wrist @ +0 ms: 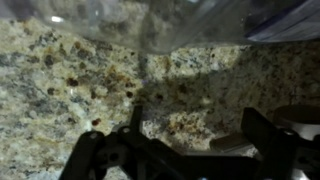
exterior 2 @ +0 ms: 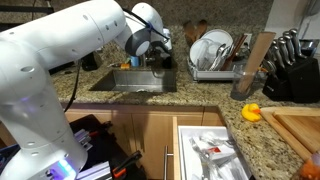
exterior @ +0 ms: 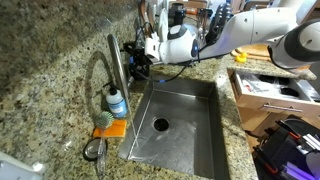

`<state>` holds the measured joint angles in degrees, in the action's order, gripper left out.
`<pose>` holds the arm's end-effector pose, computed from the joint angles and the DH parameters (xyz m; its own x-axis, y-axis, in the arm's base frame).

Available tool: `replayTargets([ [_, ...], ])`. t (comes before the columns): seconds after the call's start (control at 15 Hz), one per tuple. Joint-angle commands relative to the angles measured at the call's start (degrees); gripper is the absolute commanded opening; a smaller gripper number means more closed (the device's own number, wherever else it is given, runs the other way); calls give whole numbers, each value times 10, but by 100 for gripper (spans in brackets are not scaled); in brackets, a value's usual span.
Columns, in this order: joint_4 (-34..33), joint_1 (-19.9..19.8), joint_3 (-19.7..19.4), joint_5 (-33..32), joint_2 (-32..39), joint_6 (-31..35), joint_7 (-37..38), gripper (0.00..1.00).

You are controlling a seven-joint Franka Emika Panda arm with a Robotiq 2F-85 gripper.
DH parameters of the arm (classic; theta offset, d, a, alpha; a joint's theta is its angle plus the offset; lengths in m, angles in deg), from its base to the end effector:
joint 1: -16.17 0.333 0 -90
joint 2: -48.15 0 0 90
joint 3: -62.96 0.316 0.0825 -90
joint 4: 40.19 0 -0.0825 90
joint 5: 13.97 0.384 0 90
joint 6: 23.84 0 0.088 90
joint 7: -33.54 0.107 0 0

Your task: Close the faucet then open it again

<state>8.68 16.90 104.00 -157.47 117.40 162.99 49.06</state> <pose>0.6921 0.3443 0.2817 -0.6085 0.7905 0.0699 0.2966 0.1448 0.9440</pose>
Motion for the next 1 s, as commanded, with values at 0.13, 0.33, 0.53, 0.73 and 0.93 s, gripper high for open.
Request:
replayTargets([
  [0.13, -19, 9, 33, 27, 0, 48, 4, 100],
  [0.33, -3, 8, 25, 60, -18, 50, 25, 100],
  [0.53, 16, 21, 11, 97, -31, 65, 61, 100],
  [0.73, -14, 15, 26, 90, -5, 61, 46, 100],
  [0.93, -15, 15, 27, 90, -5, 61, 46, 100],
])
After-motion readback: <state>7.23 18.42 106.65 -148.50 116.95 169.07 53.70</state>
